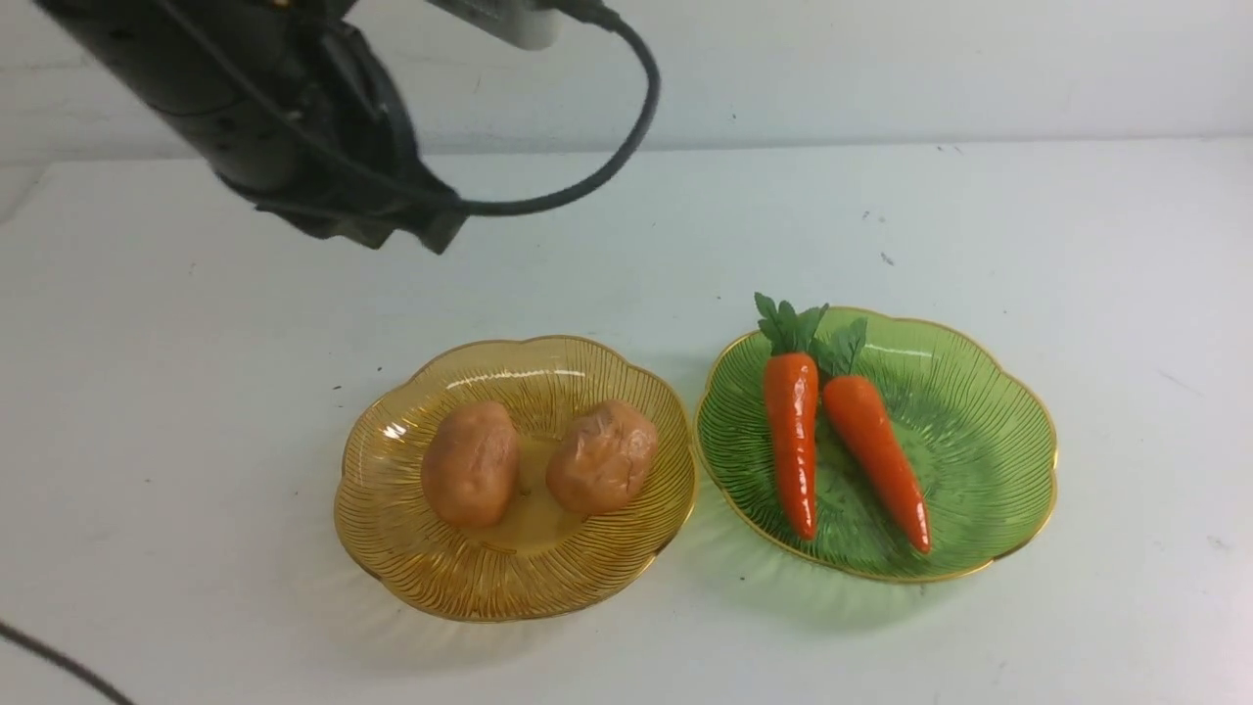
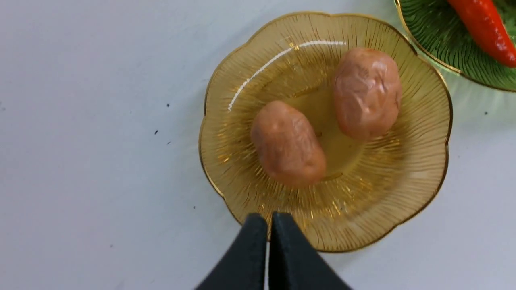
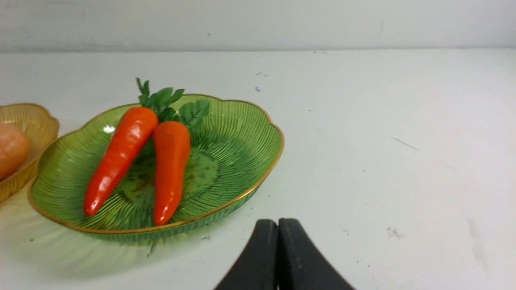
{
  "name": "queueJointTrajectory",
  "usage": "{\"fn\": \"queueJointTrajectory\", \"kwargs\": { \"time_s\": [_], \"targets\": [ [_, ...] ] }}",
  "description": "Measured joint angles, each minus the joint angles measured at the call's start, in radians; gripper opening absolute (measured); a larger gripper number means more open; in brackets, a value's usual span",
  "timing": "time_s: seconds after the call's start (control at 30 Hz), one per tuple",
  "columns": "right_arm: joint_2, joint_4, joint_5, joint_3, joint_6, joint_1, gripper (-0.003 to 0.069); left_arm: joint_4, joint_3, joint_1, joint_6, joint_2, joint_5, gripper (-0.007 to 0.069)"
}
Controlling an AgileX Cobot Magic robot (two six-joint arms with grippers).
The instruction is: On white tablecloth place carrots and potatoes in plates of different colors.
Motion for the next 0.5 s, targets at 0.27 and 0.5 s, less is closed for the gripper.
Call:
{"fn": "queueJointTrajectory", "kwargs": {
  "time_s": [0.27,0.5],
  "targets": [
    [0.0,0.0,0.023,0.0,-0.009,-0.002,-0.0015,0.015,0.357,0.0,-0.024,-0.367,0.001,-0.0003],
    [0.0,0.0,0.025,0.0,-0.079,-0.002,-0.0015,-0.001,0.77,0.0,-0.243,-0.769,-0.056,-0.0003]
  ]
}}
